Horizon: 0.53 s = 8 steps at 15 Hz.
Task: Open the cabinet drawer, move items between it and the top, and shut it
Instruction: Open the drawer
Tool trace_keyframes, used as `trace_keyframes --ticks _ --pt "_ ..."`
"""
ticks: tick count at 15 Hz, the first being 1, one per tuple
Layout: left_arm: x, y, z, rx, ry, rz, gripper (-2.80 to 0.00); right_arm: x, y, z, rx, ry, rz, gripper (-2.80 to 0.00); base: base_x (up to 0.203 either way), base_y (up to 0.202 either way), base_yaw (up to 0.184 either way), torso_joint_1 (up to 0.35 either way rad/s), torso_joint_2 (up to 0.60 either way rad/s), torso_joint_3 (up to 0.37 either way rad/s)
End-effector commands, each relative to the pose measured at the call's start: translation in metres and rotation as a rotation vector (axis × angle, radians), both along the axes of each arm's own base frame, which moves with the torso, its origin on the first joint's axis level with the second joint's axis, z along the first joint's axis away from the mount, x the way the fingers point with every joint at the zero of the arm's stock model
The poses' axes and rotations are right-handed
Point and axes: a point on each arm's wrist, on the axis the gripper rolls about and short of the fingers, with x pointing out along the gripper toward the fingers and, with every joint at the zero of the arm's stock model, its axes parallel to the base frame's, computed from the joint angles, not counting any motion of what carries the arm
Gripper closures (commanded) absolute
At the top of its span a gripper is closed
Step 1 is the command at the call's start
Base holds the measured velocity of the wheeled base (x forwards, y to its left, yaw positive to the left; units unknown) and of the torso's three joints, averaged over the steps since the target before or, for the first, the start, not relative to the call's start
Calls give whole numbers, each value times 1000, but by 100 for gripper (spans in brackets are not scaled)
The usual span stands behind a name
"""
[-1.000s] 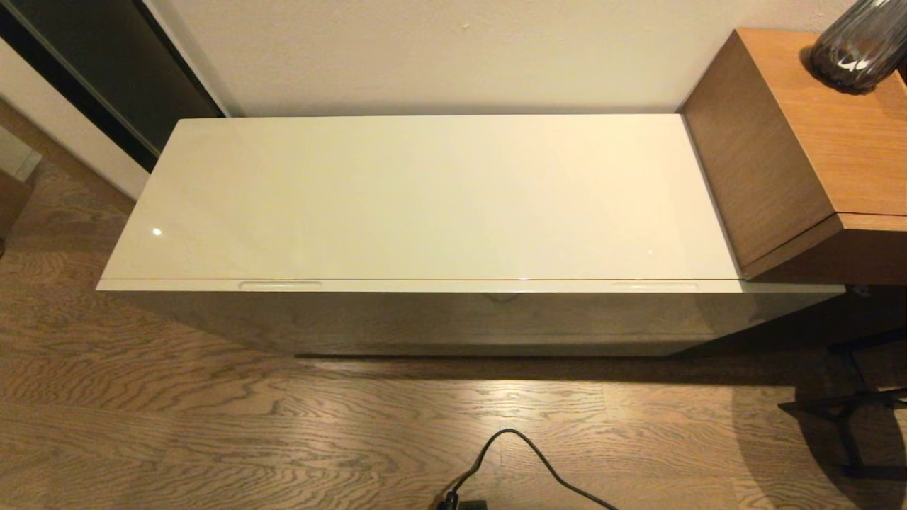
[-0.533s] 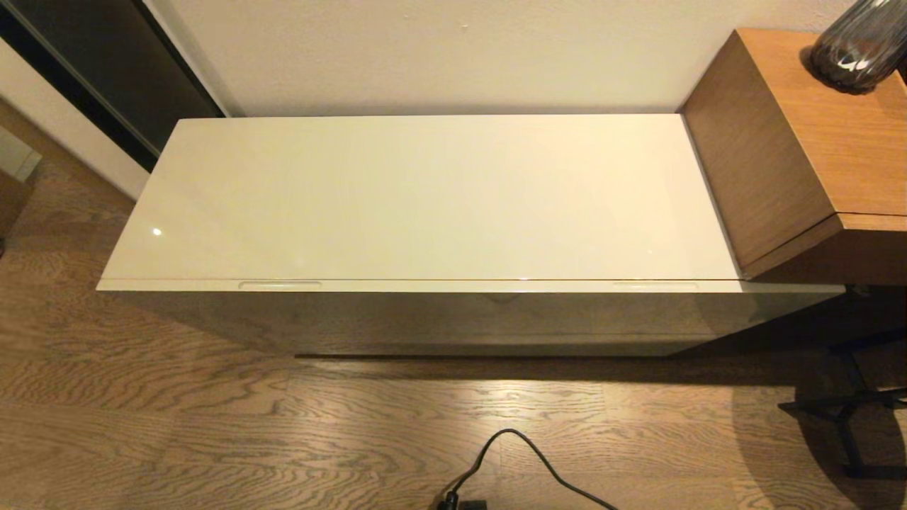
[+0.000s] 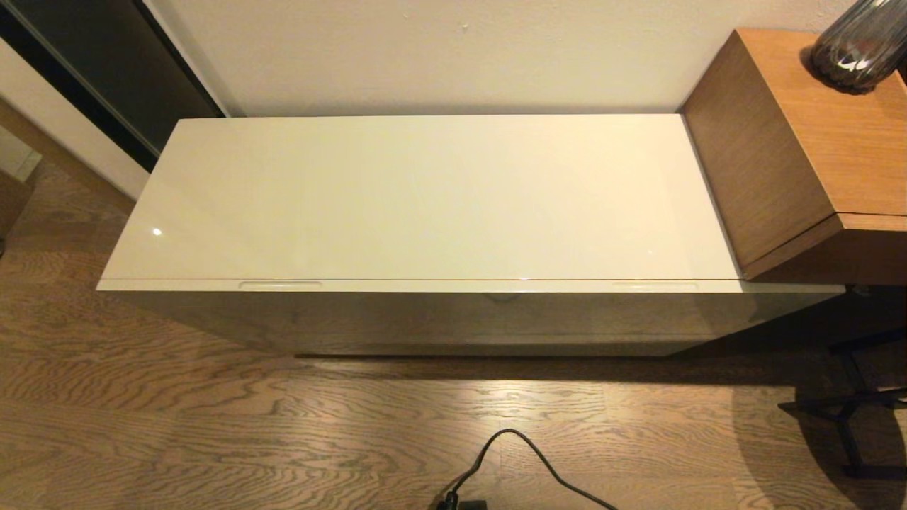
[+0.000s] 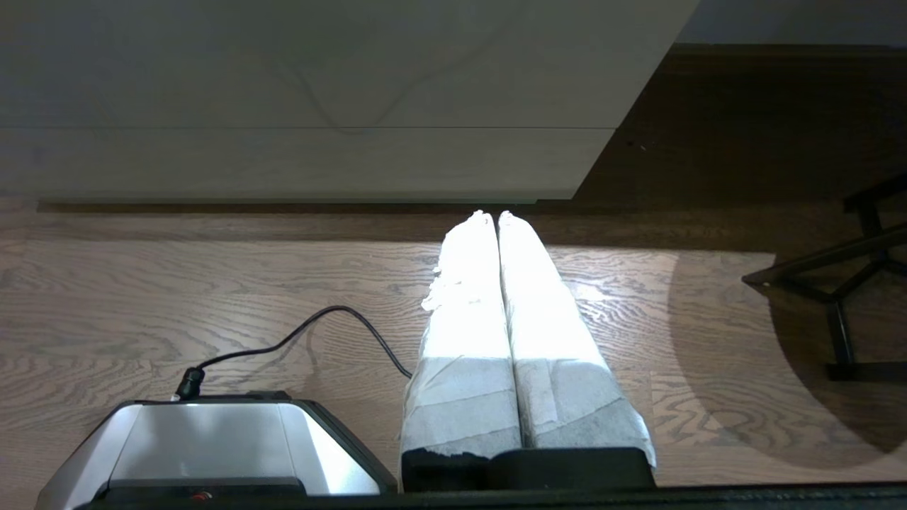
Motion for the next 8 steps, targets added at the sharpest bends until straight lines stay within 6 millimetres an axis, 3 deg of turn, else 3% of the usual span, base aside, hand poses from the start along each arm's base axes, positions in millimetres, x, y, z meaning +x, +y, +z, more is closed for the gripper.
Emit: trace_keyframes --ticks 1,8 --pt "-3 -1 -1 8 -36 1 0 0 0 0 0 2 0 0 0 0 0 0 0 0" --pt "-3 -1 -2 7 -35 0 0 0 0 0 0 2 0 0 0 0 0 0 0 0"
